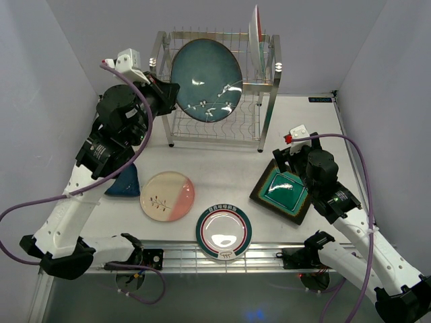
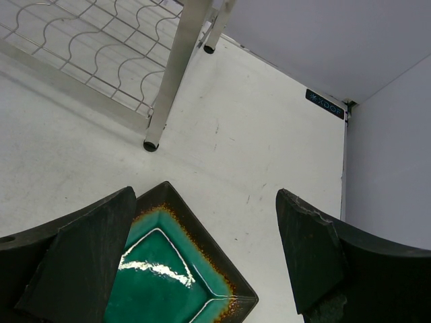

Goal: Load the plates into the dish rack
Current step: Insert the plate into the dish rack.

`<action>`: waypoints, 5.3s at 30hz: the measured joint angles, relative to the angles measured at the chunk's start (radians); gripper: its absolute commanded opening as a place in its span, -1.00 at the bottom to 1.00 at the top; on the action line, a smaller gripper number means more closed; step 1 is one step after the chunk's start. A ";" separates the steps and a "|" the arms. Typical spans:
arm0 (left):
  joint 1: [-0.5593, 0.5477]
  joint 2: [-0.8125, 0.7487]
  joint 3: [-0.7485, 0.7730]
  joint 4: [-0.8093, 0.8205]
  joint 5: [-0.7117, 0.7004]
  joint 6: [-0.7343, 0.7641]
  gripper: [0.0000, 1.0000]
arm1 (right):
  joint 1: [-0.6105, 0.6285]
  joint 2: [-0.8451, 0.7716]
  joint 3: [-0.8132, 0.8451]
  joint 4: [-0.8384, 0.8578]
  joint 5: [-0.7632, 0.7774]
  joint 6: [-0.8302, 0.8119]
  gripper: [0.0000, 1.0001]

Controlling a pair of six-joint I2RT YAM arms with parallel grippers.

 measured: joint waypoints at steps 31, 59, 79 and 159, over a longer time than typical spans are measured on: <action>0.000 0.422 0.488 0.192 -0.264 0.242 -1.00 | 0.000 0.024 0.000 0.011 0.034 -0.003 0.80; -0.096 0.669 0.587 0.620 -0.515 0.619 -1.00 | 0.000 0.024 0.000 0.016 0.045 -0.003 0.80; -0.171 0.782 0.635 0.779 -0.602 0.801 -1.00 | 0.000 0.023 0.000 0.018 0.045 -0.003 0.80; -0.248 1.026 0.759 0.987 -0.668 1.045 -1.00 | 0.000 0.003 0.000 0.019 0.044 -0.003 0.80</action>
